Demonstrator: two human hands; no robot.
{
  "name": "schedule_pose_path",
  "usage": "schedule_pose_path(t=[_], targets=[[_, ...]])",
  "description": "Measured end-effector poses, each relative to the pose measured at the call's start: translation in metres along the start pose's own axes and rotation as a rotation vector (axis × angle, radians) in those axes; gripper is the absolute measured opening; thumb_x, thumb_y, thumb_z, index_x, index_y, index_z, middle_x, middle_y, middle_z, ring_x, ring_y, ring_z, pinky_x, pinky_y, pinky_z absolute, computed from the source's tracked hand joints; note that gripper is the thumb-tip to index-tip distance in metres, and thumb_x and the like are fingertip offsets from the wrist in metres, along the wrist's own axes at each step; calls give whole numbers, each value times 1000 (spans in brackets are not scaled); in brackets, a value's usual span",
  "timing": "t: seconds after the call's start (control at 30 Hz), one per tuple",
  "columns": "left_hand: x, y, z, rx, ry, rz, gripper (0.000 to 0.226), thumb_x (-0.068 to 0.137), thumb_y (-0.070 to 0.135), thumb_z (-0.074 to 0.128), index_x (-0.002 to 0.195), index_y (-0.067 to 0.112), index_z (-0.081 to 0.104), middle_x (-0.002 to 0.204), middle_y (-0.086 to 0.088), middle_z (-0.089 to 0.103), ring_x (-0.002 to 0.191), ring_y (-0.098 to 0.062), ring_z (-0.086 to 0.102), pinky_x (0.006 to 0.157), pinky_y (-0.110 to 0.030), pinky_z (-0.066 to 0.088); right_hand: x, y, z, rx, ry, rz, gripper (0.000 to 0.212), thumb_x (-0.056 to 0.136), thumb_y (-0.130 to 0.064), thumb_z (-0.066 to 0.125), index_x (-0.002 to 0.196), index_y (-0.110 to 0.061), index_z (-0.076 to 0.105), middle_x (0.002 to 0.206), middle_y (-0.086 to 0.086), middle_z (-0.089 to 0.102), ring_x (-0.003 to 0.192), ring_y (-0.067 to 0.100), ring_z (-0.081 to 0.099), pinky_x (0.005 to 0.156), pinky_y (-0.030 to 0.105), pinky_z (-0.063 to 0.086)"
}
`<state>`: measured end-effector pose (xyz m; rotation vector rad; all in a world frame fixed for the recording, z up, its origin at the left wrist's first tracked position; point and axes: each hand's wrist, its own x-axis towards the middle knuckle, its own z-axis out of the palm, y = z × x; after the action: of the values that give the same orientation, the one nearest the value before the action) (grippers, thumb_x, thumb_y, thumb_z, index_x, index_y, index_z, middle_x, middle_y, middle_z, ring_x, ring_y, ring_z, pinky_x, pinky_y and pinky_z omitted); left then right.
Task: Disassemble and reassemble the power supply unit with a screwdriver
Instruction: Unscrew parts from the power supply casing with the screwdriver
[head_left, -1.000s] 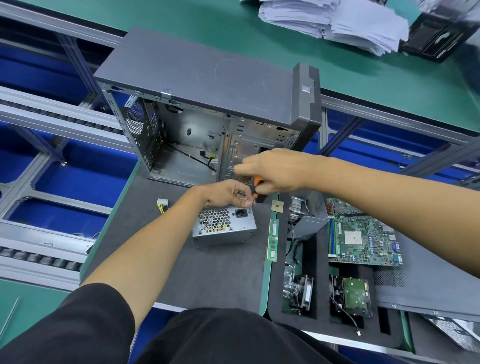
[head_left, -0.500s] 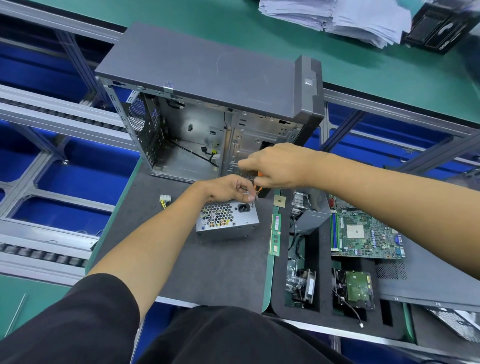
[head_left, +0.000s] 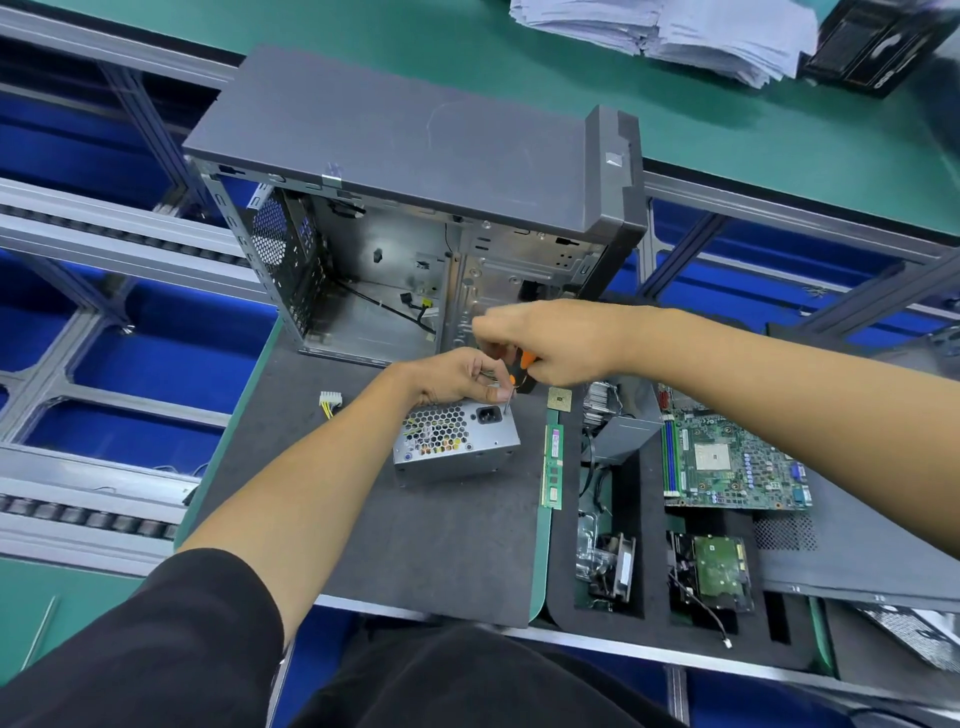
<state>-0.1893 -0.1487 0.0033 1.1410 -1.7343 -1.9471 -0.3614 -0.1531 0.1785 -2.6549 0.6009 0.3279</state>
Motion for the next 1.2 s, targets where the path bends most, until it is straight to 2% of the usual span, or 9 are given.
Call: schedule_pose_path(t=[0.1, 0.2, 0.27, 0.43, 0.57, 0.73, 0.83, 1.0, 1.2], targets=[[0, 1, 1, -24, -4, -2, 36, 93, 2, 68, 123, -15, 58, 113, -18, 66, 105, -22, 63, 104, -39, 48, 1, 0, 0, -192, 52, -26, 15, 85, -30, 45, 96, -24, 37, 84, -6, 46, 74, 23, 52, 54, 34, 34], [0, 1, 1, -31, -11, -2, 39, 94, -1, 65, 129, -15, 55, 114, -20, 65, 104, -21, 63, 105, -38, 48, -2, 0, 1, -334, 45, -31, 24, 84, -51, 22, 91, -29, 30, 82, -8, 43, 68, 21, 47, 49, 30, 24], [0, 0, 2, -28, -8, -4, 34, 95, -1, 64, 126, -15, 57, 109, -16, 68, 98, -14, 65, 98, -29, 52, -3, 2, 3, -293, 19, -4, 15, 85, -45, 35, 90, -32, 29, 88, -9, 38, 67, 19, 44, 49, 31, 24], [-1, 1, 1, -16, -43, 14, 9, 99, 0, 60, 103, 1, 68, 87, 7, 75, 83, -2, 68, 78, -16, 51, -5, 4, 2, -179, 4, 17, 39, 83, -11, 57, 89, -35, 27, 91, -10, 34, 73, 13, 39, 52, 31, 28], [-1, 1, 0, 36, -54, 47, 10, 99, 8, 63, 99, 4, 72, 106, -15, 73, 93, -14, 64, 87, -29, 51, -4, 4, 4, -109, 2, 21, 33, 83, -7, 57, 90, -29, 34, 91, -7, 36, 72, 10, 37, 57, 34, 31], [-4, 5, 3, 98, -118, 7, 27, 76, 24, 88, 101, 22, 78, 101, -4, 73, 85, -10, 66, 82, -29, 55, -6, 6, 10, -100, -64, 6, 31, 80, -3, 52, 88, -30, 37, 89, -7, 38, 71, 2, 41, 54, 25, 26], [1, 3, 5, 139, -128, 30, 23, 79, 16, 88, 98, 22, 78, 101, 2, 71, 87, -10, 66, 82, -31, 54, -11, 8, 20, -51, -54, 37, 27, 80, -1, 52, 90, -24, 41, 92, -4, 40, 73, 10, 41, 57, 33, 35], [-2, 3, 3, 86, -102, 8, 32, 76, 15, 89, 105, 14, 75, 114, -25, 71, 99, -35, 69, 93, -49, 57, -17, 10, 16, -33, 16, 75, 32, 80, -1, 53, 88, -28, 37, 89, -8, 36, 73, 7, 42, 57, 30, 30], [1, 1, -1, -10, -182, -15, 28, 84, 7, 82, 110, 14, 74, 101, -25, 72, 86, -29, 68, 79, -32, 58, -34, 18, 22, 36, 142, 165, 28, 73, 5, 53, 85, -18, 44, 90, -4, 43, 79, 17, 47, 64, 42, 44]])
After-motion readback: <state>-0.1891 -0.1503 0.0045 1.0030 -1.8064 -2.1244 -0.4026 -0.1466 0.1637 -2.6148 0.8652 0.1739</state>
